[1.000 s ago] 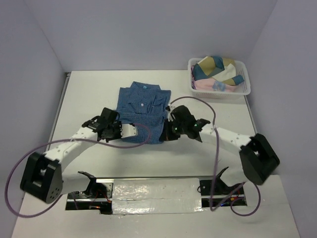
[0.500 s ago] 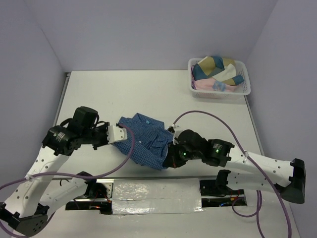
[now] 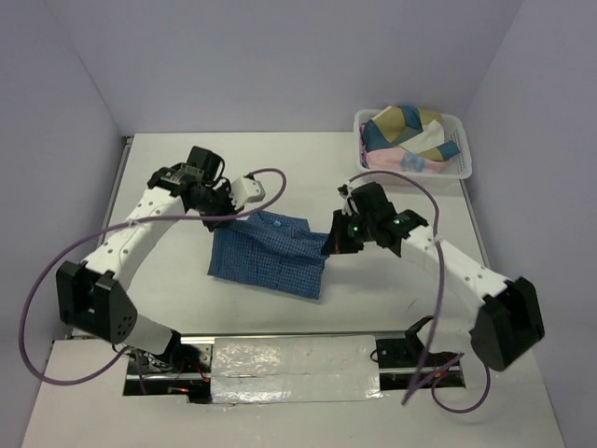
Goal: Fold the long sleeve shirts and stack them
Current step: Fold the shirt, then neatly place the folded shirt to the corner
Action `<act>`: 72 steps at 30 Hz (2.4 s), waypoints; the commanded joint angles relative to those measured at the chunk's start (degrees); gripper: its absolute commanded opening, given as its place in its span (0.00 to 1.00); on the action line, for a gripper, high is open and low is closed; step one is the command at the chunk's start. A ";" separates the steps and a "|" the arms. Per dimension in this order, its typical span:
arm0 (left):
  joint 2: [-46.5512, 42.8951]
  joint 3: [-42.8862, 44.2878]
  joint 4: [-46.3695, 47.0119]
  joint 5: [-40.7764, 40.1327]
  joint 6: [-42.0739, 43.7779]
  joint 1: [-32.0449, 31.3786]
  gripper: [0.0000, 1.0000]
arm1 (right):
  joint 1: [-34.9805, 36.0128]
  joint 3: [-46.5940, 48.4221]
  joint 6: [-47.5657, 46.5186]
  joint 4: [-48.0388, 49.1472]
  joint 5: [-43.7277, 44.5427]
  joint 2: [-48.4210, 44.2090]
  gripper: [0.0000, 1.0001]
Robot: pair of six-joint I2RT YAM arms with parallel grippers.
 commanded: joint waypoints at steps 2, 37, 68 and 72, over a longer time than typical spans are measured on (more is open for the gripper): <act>6.01 6.71 4.22 0.74 -1.69 3.57 0.00 | -7.23 5.40 -5.39 5.94 -5.65 7.84 0.00; 24.27 22.91 18.01 -1.20 -17.34 14.04 0.99 | -7.28 32.95 -9.26 9.55 23.25 30.56 0.50; 16.84 -15.25 27.43 -4.36 -14.09 9.37 0.89 | 9.09 16.12 6.73 19.66 12.46 40.36 0.46; 14.82 -20.69 29.97 -6.19 -11.98 18.59 0.88 | 13.31 22.27 7.44 19.40 9.84 44.14 0.47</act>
